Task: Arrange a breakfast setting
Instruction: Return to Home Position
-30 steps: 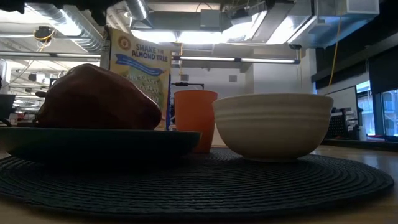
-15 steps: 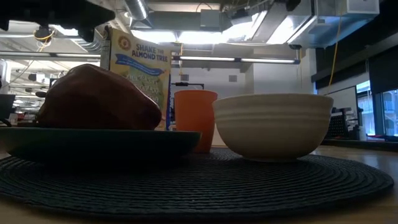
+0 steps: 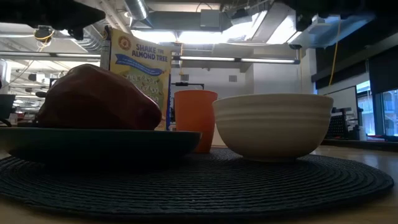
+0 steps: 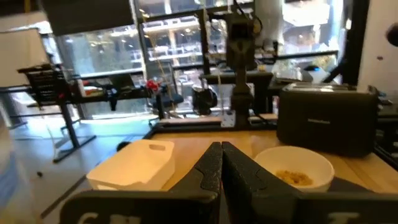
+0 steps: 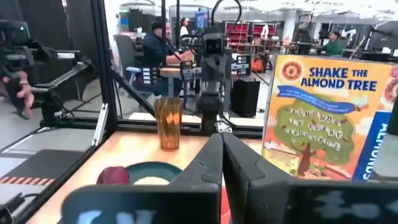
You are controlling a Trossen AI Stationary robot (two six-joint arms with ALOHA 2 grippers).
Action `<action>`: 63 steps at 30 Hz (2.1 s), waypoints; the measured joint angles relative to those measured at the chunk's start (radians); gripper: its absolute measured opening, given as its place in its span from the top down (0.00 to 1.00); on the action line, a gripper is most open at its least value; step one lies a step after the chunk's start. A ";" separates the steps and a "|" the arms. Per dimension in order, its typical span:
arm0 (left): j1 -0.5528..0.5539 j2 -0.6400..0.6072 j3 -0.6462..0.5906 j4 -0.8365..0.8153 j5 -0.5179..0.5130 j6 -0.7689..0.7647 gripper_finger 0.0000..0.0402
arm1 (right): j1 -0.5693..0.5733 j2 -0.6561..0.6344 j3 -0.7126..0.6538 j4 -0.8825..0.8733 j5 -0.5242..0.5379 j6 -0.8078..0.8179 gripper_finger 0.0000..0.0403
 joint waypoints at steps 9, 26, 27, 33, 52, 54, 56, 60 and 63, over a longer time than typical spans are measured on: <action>0.000 0.026 -0.001 -0.032 -0.018 0.001 1.00 | -0.078 -0.019 -0.120 0.169 -0.076 0.004 1.00; 0.000 -0.023 -0.106 0.026 0.025 -0.024 1.00 | -0.143 -0.035 -0.332 0.425 -0.206 0.224 1.00; 0.000 -0.044 -0.106 0.013 0.020 -0.023 1.00 | -0.143 -0.063 -0.340 0.409 -0.220 0.229 1.00; 0.000 -0.201 -0.106 -0.109 0.011 -0.022 1.00 | -0.144 -0.271 -0.357 0.282 -0.209 0.209 1.00; 0.006 -0.220 -0.214 -0.141 0.121 -0.134 1.00 | -0.143 -0.439 -0.476 0.277 -0.258 0.302 1.00; 0.006 -0.220 -0.250 -0.091 0.114 -0.146 1.00 | -0.143 -0.439 -0.476 0.273 -0.304 0.343 1.00; 0.006 -0.218 -0.265 -0.050 0.112 -0.158 1.00 | -0.143 -0.441 -0.476 0.271 -0.355 0.382 1.00; 0.006 -0.220 -0.269 -0.024 0.109 -0.155 1.00 | -0.143 -0.469 -0.476 0.269 -0.400 0.394 1.00; 0.006 -0.220 -0.277 -0.018 0.116 -0.160 1.00 | -0.143 -0.496 -0.476 0.251 -0.399 0.380 1.00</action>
